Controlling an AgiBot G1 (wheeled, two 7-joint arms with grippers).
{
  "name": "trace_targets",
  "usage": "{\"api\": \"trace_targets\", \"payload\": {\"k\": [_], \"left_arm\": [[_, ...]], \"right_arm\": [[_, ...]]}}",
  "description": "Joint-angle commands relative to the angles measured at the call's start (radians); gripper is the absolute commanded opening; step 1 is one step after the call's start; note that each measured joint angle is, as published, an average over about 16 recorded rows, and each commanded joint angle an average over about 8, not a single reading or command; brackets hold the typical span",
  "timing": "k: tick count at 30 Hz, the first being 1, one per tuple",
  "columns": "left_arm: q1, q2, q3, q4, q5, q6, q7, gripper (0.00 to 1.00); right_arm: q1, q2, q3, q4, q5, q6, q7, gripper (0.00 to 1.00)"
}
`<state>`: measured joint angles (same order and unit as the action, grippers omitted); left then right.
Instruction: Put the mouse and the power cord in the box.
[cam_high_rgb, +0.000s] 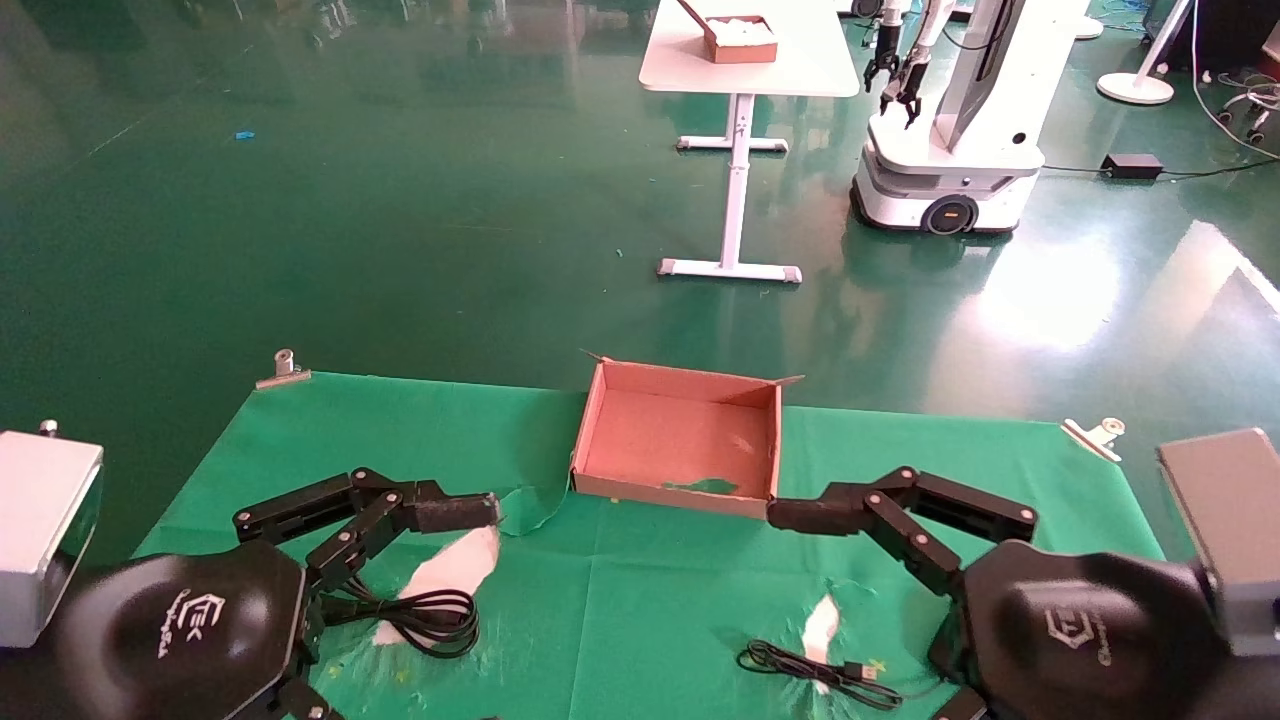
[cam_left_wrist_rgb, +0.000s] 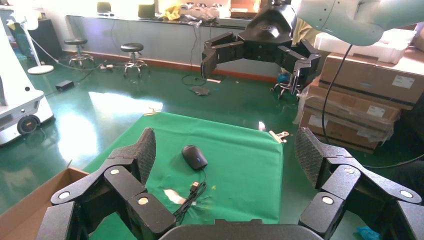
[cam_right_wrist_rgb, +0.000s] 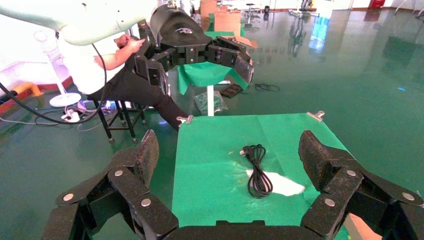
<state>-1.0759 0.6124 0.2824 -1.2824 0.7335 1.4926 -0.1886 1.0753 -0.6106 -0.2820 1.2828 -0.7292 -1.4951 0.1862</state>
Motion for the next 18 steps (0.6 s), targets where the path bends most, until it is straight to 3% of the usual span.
{"api": "trace_targets", "payload": {"k": [1,18], "left_arm": [[0.0,0.0,0.0,0.0,0.0,0.0,0.0,1.0],[0.0,0.0,0.0,0.0,0.0,0.0,0.0,1.0]], "right_arm": [[0.0,0.0,0.0,0.0,0.0,0.0,0.0,1.0],[0.0,0.0,0.0,0.0,0.0,0.0,0.0,1.0]]}}
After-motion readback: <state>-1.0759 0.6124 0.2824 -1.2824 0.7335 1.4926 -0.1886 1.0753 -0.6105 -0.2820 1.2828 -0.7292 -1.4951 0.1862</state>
